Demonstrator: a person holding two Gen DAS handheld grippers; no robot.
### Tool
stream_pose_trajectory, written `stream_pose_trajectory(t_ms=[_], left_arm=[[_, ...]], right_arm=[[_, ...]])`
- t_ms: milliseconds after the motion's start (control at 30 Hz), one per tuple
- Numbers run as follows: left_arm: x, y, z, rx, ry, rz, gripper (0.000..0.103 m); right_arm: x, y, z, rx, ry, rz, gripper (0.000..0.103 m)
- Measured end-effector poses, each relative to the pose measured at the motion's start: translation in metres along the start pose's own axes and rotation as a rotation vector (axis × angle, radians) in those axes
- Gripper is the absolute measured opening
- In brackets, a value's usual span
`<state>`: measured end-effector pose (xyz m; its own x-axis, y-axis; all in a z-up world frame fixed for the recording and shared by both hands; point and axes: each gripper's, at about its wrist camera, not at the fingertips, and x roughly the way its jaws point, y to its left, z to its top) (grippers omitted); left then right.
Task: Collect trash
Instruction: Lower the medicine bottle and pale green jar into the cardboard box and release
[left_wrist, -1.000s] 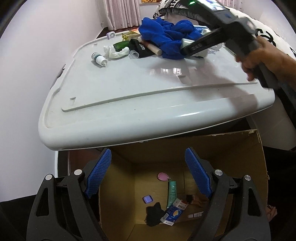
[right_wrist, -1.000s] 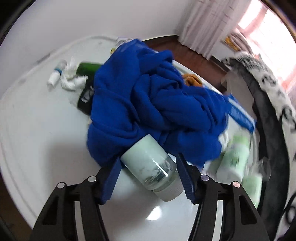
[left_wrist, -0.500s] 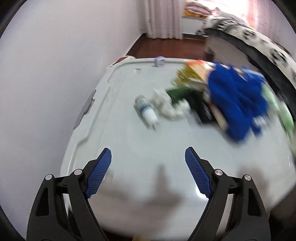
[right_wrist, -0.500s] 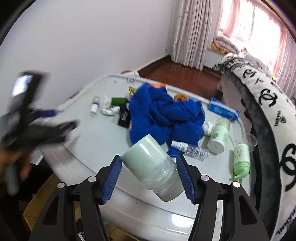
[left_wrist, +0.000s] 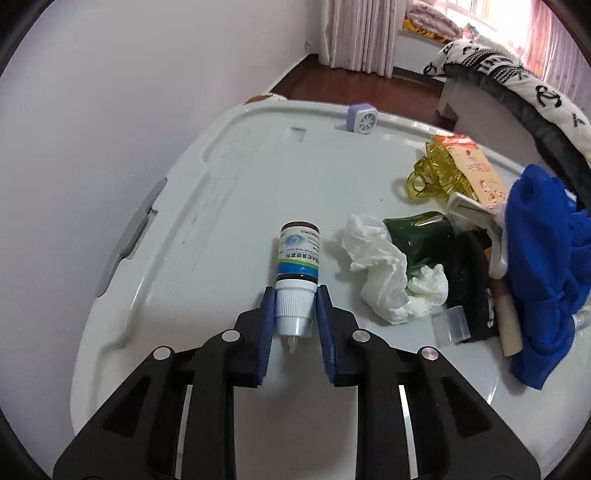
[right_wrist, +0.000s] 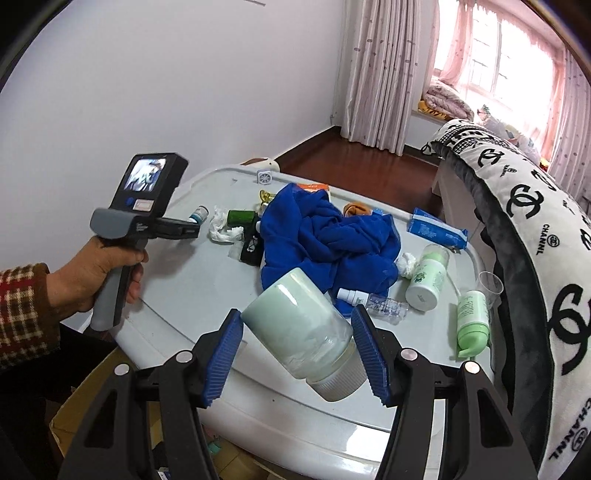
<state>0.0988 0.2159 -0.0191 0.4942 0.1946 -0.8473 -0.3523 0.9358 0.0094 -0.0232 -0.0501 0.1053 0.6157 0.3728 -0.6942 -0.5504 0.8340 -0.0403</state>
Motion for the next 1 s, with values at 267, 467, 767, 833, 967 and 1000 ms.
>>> stream_pose_trajectory(t_ms=[267, 467, 767, 833, 967, 1000], left_arm=[[-0.052, 0.019, -0.037, 0.057, -0.053, -0.046, 0.022], [-0.117, 0.011, -0.079, 0.208, -0.095, -0.095, 0.022], [-0.142, -0.013, -0.223, 0.375, 0.105, -0.228, 0.022], [-0.134, -0.015, -0.249, 0.384, 0.176, -0.226, 0.025], [-0.126, -0.026, -0.273, 0.433, 0.27, -0.173, 0.07], [-0.129, -0.028, -0.274, 0.444, 0.254, -0.16, 0.073]], right_arm=[[-0.011, 0.01, 0.0, -0.022, -0.032, -0.004, 0.06], [-0.038, 0.024, -0.008, -0.006, -0.059, 0.007, 0.06], [-0.047, 0.068, -0.112, 0.124, 0.112, 0.045, 0.06], [-0.039, 0.077, -0.14, 0.147, 0.19, 0.053, 0.06], [-0.018, 0.096, -0.183, 0.168, 0.341, 0.027, 0.081], [-0.015, 0.099, -0.188, 0.165, 0.362, 0.022, 0.083]])
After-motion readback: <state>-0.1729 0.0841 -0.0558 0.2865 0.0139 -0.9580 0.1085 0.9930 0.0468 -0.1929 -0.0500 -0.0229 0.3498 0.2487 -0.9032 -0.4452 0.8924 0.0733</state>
